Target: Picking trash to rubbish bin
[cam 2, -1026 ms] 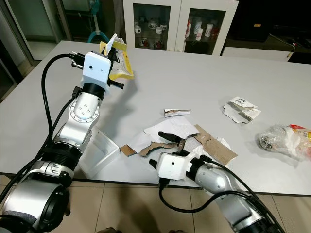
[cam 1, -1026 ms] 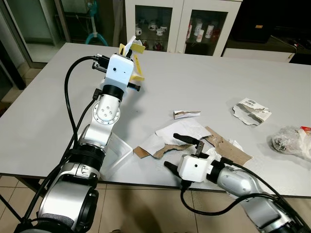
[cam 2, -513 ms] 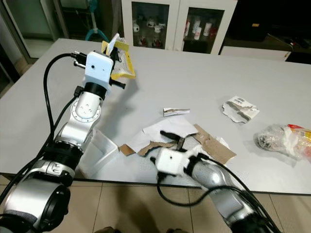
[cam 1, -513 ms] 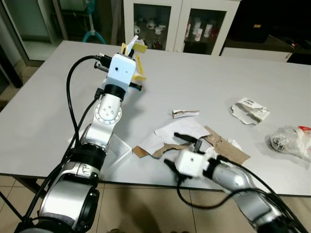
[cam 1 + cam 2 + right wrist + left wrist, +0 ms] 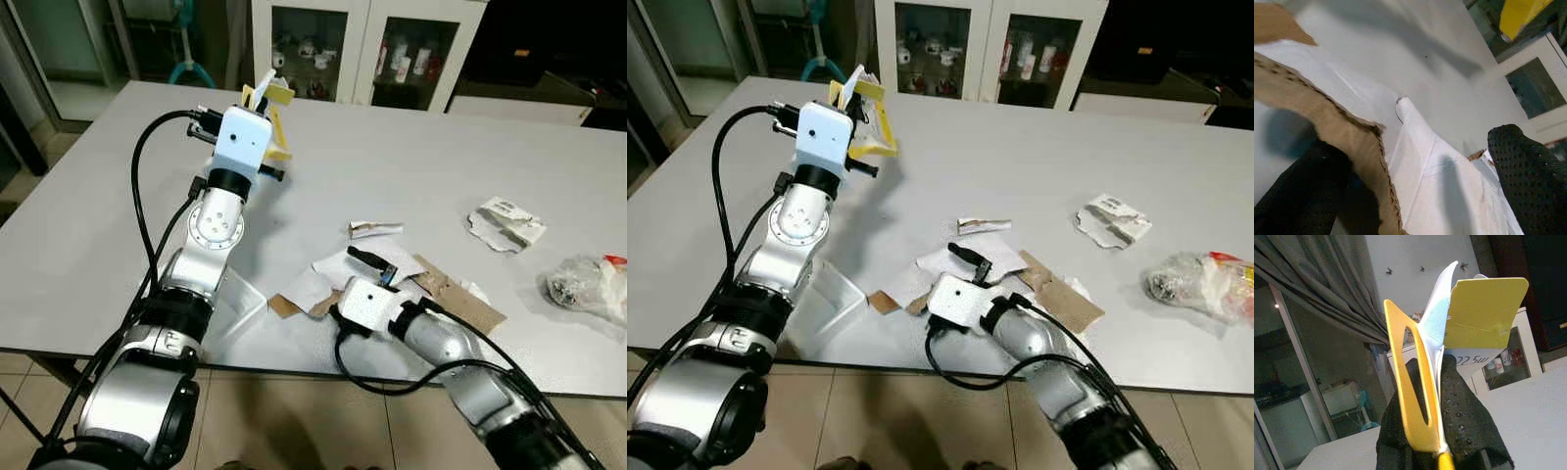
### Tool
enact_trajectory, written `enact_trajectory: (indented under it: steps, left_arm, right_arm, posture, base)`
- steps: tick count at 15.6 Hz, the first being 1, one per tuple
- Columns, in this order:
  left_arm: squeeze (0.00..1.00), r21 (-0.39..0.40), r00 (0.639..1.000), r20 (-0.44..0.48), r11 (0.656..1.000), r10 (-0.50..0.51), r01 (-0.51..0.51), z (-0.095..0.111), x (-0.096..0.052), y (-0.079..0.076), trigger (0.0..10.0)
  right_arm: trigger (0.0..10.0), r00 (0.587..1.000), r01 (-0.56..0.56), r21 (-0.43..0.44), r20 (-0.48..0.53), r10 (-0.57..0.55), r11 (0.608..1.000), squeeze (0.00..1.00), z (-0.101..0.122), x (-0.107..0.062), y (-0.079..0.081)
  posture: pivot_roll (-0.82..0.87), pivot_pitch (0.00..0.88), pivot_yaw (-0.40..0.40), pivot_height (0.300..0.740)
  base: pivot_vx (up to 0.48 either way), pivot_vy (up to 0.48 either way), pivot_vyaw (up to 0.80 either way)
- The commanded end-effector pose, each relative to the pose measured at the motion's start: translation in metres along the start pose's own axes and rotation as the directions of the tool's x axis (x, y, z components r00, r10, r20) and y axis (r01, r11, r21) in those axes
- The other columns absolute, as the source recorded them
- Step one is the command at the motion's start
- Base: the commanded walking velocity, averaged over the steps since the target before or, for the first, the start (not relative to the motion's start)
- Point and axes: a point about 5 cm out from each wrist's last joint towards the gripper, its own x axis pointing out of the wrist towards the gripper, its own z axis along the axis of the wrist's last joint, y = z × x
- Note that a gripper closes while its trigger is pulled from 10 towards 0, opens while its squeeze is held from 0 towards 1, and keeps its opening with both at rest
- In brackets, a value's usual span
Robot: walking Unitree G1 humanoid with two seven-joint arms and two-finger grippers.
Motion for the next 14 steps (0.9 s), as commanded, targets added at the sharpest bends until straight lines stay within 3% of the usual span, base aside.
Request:
enact_trajectory:
  steps: [1, 2, 3, 4, 14]
  left_arm:
    - [0.00, 0.015, 1.000, 0.022, 1.000, 0.009, -0.009, 0.008, 0.007, 0.002, 10.0]
    - [0.00, 0.016, 1.000, 0.022, 1.000, 0.008, -0.008, 0.008, 0.007, 0.002, 10.0]
    - [0.00, 0.017, 1.000, 0.022, 1.000, 0.007, -0.007, 0.008, 0.007, 0.002, 10.0]
    - [0.00, 0.016, 1.000, 0.022, 1.000, 0.005, -0.005, 0.008, 0.008, 0.001, 10.0]
    - [0.00, 0.025, 1.000, 0.011, 1.000, -0.009, 0.009, 0.005, 0.004, -0.003, 10.0]
  right_arm:
    - [10.0, 0.999, 0.034, 0.000, -0.032, -0.034, 0.999, 0.00, -0.004, 0.003, -0.006]
    - [10.0, 0.998, 0.046, 0.015, -0.043, -0.045, 0.999, 0.00, -0.005, 0.005, -0.006]
    - [1.6, 0.997, 0.050, 0.025, -0.056, -0.049, 0.998, 0.00, -0.007, 0.007, -0.005]
    - [0.0, 0.996, 0.054, 0.029, -0.069, -0.052, 0.998, 0.00, -0.009, 0.008, -0.004]
    - [0.0, 0.990, 0.107, 0.063, -0.104, -0.100, 0.992, 0.00, -0.014, 0.014, -0.008]
  posture:
    - [-0.04, 0.039, -0.039, 0.740]
    - [-0.04, 0.038, -0.037, 0.740]
    - [-0.04, 0.039, -0.032, 0.740]
    - [-0.04, 0.039, -0.031, 0.740]
    - [-0.04, 0.031, -0.019, 0.740]
  base:
    - [0.000, 0.000, 0.00]
    - [0.000, 0.000, 0.00]
    - [0.000, 0.000, 0.00]
    - [0.000, 0.000, 0.00]
    - [0.000, 0.000, 0.00]
